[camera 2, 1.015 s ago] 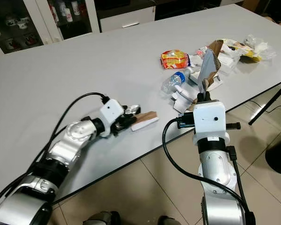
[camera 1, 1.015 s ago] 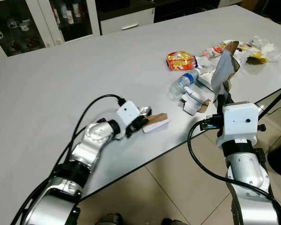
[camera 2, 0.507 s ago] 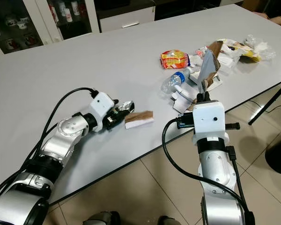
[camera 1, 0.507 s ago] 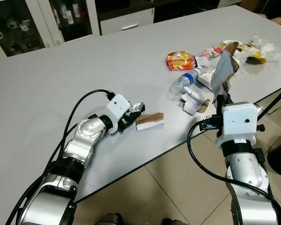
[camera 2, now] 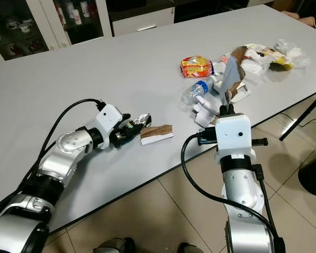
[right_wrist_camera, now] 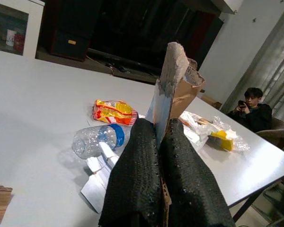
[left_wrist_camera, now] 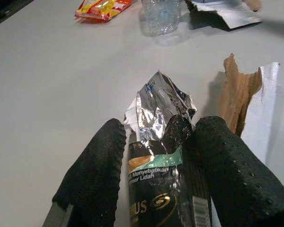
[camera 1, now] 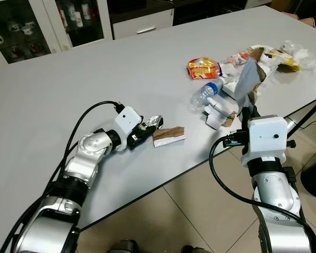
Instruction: Picking trash to rubbish bin
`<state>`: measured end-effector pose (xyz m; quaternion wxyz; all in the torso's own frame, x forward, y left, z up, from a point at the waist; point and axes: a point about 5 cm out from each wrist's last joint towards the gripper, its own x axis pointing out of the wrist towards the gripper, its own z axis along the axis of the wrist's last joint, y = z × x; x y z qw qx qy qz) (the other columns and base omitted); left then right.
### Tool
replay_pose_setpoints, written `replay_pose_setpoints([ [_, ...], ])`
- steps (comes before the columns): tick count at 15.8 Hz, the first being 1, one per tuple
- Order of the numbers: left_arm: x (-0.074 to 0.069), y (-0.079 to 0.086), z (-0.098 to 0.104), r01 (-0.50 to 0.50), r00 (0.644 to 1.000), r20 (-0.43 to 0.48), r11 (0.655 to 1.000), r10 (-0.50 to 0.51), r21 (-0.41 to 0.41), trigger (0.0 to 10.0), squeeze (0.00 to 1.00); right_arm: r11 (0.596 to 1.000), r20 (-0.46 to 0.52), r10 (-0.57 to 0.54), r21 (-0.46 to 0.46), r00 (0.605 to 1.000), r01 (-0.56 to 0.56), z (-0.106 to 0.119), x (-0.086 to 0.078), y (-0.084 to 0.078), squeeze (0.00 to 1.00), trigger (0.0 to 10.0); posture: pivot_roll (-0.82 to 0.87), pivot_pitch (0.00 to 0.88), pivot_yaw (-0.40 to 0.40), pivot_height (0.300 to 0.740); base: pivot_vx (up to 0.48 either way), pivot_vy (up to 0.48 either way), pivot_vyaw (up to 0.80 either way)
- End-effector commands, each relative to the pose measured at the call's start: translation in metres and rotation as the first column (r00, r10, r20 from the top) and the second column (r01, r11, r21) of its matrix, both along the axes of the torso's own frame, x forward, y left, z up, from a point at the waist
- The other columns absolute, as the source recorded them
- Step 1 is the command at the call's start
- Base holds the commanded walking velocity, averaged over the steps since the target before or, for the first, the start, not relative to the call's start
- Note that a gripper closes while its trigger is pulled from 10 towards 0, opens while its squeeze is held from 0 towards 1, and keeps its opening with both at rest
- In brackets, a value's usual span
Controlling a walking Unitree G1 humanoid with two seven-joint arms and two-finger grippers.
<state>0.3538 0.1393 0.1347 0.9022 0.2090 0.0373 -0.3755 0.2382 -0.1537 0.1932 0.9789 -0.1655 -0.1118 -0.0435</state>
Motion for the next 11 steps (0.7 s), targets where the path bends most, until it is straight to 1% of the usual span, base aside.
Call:
replay_pose_setpoints([
  [1, -0.002, 0.001, 0.004, 0.035, 0.999, 0.013, 0.999, -0.035, -0.002, 10.0, 0.00, 1.000, -0.004, 0.005, 0.008, 1.000, -0.005, -0.002, 0.000, 0.000, 0.00, 10.0, 0.13, 0.101, -0.003, 0.740, 0.000, 0.000, 0.00],
  [4, -0.003, 0.005, 0.006, 0.074, 0.997, 0.005, 0.997, -0.074, 0.016, 10.0, 0.00, 1.000, -0.006, 0.009, 0.010, 1.000, -0.008, -0.002, 0.001, 0.000, 0.00, 10.0, 0.14, 0.103, -0.004, 0.740, 0.000, 0.000, 0.00],
  [6, -0.005, 0.003, 0.002, 0.121, 0.993, -0.014, 0.991, -0.121, 0.054, 10.0, 0.00, 1.000, -0.008, 0.011, 0.014, 1.000, -0.011, -0.003, 0.001, 0.000, 0.00, 10.0, 0.14, 0.105, -0.003, 0.740, 0.000, 0.000, 0.00],
  [8, -0.007, 0.002, -0.003, 0.147, 0.989, -0.028, 0.986, -0.146, 0.083, 10.0, 0.00, 1.000, -0.008, 0.011, 0.016, 1.000, -0.010, -0.003, 0.001, 0.001, 0.00, 10.0, 0.14, 0.107, 0.000, 0.740, 0.000, 0.000, 0.00],
  [11, -0.007, 0.003, -0.008, 0.155, 0.987, -0.052, 0.983, -0.150, 0.101, 10.0, 0.00, 1.000, -0.009, 0.008, 0.017, 1.000, -0.008, -0.004, 0.001, 0.001, 0.00, 10.0, 0.13, 0.107, 0.005, 0.740, 0.000, 0.000, 0.00],
])
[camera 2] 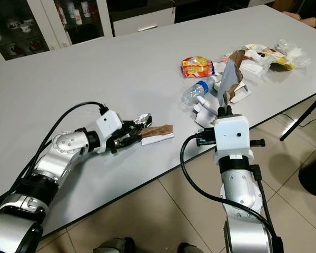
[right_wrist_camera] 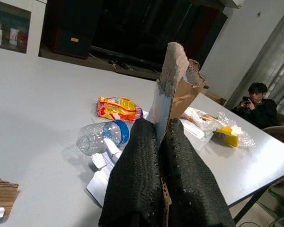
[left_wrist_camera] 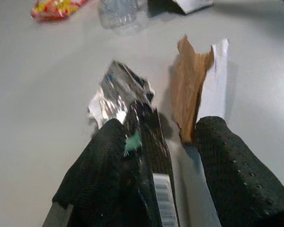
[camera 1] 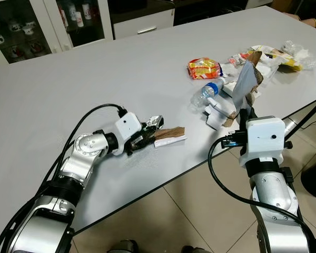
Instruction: Picking trash to rubbish bin
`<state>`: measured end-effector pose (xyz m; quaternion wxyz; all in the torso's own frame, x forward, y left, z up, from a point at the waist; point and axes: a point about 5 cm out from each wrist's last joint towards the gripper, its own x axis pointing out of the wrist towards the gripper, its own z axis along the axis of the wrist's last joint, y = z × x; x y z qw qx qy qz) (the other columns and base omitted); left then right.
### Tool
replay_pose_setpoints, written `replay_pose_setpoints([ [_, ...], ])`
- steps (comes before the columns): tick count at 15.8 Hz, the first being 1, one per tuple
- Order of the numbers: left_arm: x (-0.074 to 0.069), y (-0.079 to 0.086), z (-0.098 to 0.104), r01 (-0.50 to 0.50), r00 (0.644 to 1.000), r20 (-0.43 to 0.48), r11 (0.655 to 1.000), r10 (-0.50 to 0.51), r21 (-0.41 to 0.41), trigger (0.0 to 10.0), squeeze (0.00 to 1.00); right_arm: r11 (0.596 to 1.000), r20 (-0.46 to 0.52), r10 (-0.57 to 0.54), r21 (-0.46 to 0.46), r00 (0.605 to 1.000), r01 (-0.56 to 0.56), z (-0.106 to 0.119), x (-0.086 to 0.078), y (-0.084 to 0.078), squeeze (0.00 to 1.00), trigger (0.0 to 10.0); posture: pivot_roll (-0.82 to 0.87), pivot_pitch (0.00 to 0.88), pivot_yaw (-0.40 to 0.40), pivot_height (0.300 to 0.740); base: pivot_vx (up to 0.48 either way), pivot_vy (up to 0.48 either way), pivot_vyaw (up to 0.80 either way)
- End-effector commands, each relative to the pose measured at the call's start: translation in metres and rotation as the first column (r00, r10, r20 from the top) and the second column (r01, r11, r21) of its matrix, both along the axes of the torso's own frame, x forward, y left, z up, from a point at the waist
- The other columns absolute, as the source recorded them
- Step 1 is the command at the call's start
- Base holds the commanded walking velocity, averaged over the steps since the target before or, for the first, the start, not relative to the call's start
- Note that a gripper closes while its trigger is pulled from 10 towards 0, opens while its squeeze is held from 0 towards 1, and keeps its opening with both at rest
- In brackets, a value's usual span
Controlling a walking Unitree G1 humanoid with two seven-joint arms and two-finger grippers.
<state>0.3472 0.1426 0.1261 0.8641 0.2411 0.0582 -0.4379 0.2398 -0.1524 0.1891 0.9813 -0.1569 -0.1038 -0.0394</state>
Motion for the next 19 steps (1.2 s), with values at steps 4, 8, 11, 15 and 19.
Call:
replay_pose_setpoints([
  [4, 0.005, 0.013, -0.015, -0.055, 0.997, -0.040, 0.993, 0.059, 0.107, 10.0, 0.00, 1.000, 0.009, -0.002, 0.002, 1.000, 0.002, 0.001, -0.002, 0.001, 0.00, 10.0, 0.13, 0.113, 0.008, 0.740, 0.000, 0.000, 0.00],
  [8, 0.008, 0.023, -0.021, -0.134, 0.989, -0.041, 0.980, 0.141, 0.145, 10.0, 0.00, 1.000, 0.006, -0.006, 0.003, 1.000, 0.006, 0.000, -0.004, 0.001, 0.00, 10.0, 0.12, 0.117, 0.012, 0.740, 0.000, 0.000, 0.00],
  [11, 0.004, 0.028, -0.034, -0.113, 0.986, -0.094, 0.971, 0.135, 0.211, 0.0, 0.00, 1.000, 0.005, -0.008, 0.003, 1.000, 0.008, 0.000, -0.004, 0.001, 0.00, 10.0, 0.12, 0.118, 0.014, 0.740, 0.000, 0.000, 0.00],
  [15, -0.001, 0.029, -0.040, -0.075, 0.987, -0.124, 0.973, 0.104, 0.220, 0.0, 0.00, 1.000, 0.005, -0.009, 0.003, 1.000, 0.009, 0.000, -0.005, 0.001, 0.00, 10.0, 0.12, 0.118, 0.014, 0.740, 0.000, 0.000, 0.00],
  [19, -0.002, 0.028, -0.042, -0.067, 0.986, -0.132, 0.974, 0.097, 0.214, 0.0, 0.00, 1.000, 0.007, -0.006, -0.001, 1.000, 0.006, 0.000, -0.004, 0.001, 0.00, 10.0, 0.11, 0.113, 0.015, 0.740, 0.000, 0.000, 0.00],
])
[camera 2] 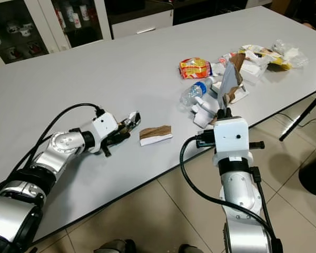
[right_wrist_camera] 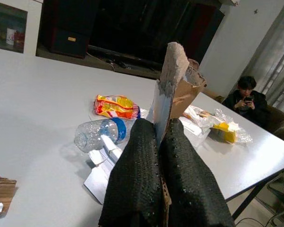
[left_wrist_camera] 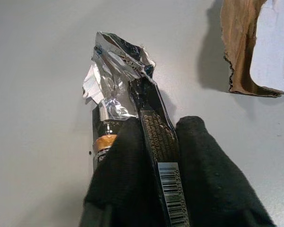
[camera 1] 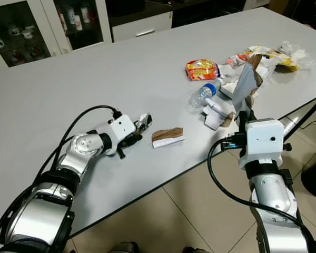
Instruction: Picking trash to rubbish bin
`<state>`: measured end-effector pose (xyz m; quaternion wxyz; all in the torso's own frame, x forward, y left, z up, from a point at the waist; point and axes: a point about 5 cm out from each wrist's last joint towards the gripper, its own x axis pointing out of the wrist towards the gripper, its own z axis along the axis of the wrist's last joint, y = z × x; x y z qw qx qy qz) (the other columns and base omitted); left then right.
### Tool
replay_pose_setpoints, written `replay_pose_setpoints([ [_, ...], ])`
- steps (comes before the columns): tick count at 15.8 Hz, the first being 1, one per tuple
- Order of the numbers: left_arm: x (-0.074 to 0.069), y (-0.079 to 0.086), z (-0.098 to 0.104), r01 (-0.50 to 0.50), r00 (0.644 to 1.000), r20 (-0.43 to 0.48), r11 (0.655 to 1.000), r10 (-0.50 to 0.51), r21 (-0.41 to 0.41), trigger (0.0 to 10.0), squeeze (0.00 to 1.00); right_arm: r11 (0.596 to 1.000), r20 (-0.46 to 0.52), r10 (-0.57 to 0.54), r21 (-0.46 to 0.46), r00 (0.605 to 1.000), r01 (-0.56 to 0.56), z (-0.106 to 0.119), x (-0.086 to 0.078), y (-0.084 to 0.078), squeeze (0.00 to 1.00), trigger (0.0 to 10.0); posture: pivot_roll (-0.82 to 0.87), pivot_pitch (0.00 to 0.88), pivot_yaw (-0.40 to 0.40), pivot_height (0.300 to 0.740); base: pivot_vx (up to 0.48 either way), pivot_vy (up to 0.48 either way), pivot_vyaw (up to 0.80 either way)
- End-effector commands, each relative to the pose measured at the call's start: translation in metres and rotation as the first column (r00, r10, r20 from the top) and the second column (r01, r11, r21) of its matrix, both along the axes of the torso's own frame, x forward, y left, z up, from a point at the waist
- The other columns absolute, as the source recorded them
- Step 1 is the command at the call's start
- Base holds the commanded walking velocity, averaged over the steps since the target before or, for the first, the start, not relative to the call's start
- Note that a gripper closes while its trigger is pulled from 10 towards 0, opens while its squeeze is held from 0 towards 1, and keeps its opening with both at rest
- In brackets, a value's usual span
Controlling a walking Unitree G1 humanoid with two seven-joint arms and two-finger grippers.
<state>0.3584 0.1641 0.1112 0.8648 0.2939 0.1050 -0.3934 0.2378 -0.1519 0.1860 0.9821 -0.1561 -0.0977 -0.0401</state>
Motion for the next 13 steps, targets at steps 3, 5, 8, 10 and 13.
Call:
replay_pose_setpoints([
  [3, -0.014, 0.006, -0.029, 0.004, 0.991, -0.134, 0.998, 0.004, 0.061, 0.0, 0.00, 1.000, 0.019, -0.004, -0.007, 1.000, 0.004, 0.004, -0.003, 0.000, 0.00, 10.0, 0.11, 0.113, 0.015, 0.740, 0.000, 0.000, 0.00],
  [5, -0.014, 0.005, -0.030, 0.003, 0.991, -0.134, 0.998, 0.004, 0.055, 0.0, 0.00, 1.000, 0.017, -0.005, -0.008, 1.000, 0.005, 0.003, -0.003, -0.001, 0.00, 10.0, 0.10, 0.108, 0.012, 0.740, 0.000, 0.000, 0.00],
  [8, -0.013, 0.004, -0.028, -0.004, 0.992, -0.123, 0.999, 0.009, 0.046, 0.0, 0.00, 1.000, 0.019, -0.006, -0.009, 1.000, 0.006, 0.004, -0.003, -0.001, 0.00, 10.0, 0.10, 0.108, 0.012, 0.740, 0.000, 0.000, 0.00],
  [10, -0.008, 0.003, -0.023, -0.052, 0.996, -0.077, 0.999, 0.053, 0.015, 0.0, 0.00, 1.000, 0.019, -0.008, -0.008, 1.000, 0.008, 0.003, -0.003, -0.001, 0.00, 10.0, 0.10, 0.104, 0.011, 0.740, 0.000, 0.000, 0.00],
  [13, 0.003, 0.002, -0.008, -0.191, 0.980, 0.038, 0.976, 0.196, -0.100, 0.0, 0.00, 1.000, 0.020, -0.010, -0.007, 1.000, 0.010, 0.003, -0.003, -0.002, 0.00, 10.0, 0.10, 0.103, 0.010, 0.740, 0.000, 0.000, 0.00],
])
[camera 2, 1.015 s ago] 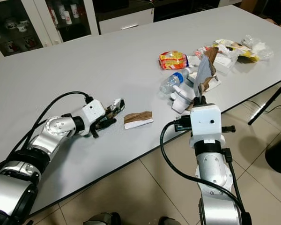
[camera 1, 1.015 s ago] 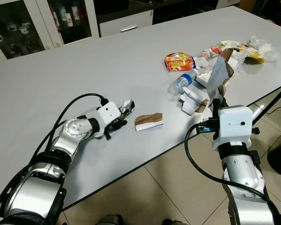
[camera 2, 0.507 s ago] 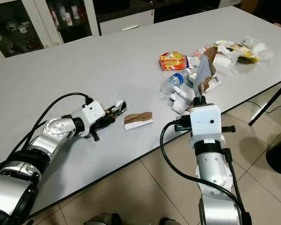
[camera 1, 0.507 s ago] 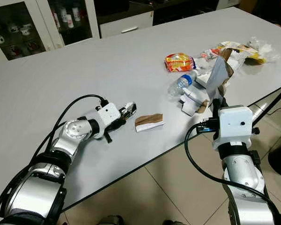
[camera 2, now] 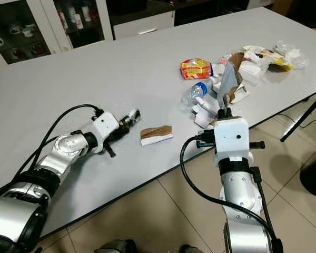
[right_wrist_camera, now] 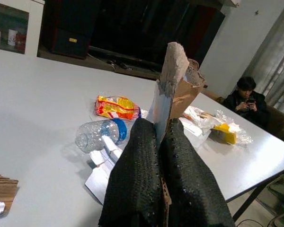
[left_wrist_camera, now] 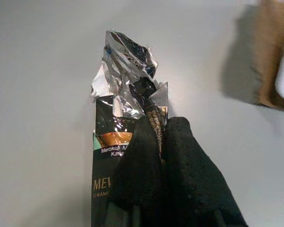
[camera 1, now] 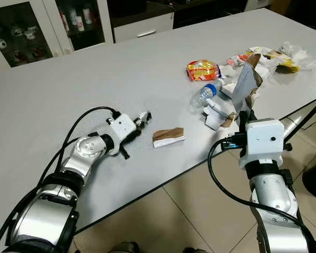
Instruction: Picking trash to rubbish bin
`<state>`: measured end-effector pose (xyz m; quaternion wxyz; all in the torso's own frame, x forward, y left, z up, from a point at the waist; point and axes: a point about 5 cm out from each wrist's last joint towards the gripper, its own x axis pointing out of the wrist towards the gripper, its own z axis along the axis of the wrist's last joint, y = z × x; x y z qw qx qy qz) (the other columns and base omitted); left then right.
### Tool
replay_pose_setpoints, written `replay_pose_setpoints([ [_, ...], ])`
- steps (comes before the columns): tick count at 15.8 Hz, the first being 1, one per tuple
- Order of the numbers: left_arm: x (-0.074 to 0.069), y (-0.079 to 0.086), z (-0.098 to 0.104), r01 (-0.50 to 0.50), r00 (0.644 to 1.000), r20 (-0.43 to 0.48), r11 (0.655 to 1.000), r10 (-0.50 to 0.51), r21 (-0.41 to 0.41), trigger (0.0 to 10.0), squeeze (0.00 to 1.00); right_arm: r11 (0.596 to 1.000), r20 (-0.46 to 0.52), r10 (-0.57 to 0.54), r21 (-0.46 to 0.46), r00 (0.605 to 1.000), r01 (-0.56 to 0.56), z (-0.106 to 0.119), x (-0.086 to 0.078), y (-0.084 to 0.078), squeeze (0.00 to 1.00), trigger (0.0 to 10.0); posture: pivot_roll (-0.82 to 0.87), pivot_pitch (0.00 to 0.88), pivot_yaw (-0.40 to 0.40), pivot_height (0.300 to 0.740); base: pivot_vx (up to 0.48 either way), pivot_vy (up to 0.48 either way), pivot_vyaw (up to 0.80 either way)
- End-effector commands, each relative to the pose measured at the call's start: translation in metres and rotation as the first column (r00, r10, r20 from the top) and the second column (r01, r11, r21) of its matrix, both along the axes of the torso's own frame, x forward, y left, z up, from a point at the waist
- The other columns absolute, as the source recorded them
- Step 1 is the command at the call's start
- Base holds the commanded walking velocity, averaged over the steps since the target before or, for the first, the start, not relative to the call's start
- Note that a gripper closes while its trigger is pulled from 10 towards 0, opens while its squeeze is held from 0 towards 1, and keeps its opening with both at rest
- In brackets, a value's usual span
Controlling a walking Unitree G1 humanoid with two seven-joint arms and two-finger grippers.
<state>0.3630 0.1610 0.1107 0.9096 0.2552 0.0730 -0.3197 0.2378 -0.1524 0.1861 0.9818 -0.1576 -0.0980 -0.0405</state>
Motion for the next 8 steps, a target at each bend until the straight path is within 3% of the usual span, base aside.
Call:
replay_pose_setpoints([
  [1, 0.000, 0.007, -0.004, -0.083, 0.996, -0.009, 0.996, 0.083, -0.019, 0.0, 0.00, 1.000, 0.020, -0.009, -0.004, 1.000, 0.009, 0.003, -0.003, -0.001, 0.00, 10.0, 0.10, 0.103, 0.010, 0.740, 0.000, 0.000, 0.00],
  [3, 0.004, 0.009, 0.004, -0.154, 0.987, 0.038, 0.984, 0.158, -0.092, 0.0, 0.00, 1.000, 0.020, -0.008, -0.004, 1.000, 0.009, 0.003, -0.003, -0.002, 0.00, 10.0, 0.11, 0.101, 0.002, 0.740, 0.000, 0.000, 0.00],
  [4, 0.007, 0.006, 0.013, -0.198, 0.972, 0.089, 0.961, 0.218, -0.195, 0.0, 0.00, 1.000, 0.020, -0.006, -0.003, 1.000, 0.006, 0.003, -0.002, -0.002, 0.00, 10.0, 0.11, 0.101, -0.002, 0.740, 0.000, 0.000, 0.00],
  [8, 0.008, -0.006, 0.032, -0.215, 0.933, 0.202, 0.912, 0.297, -0.348, 0.0, 0.00, 1.000, 0.019, 0.004, 0.009, 1.000, -0.004, 0.003, 0.001, -0.002, 0.00, 10.0, 0.12, 0.098, -0.017, 0.740, 0.000, 0.000, 0.00],
])
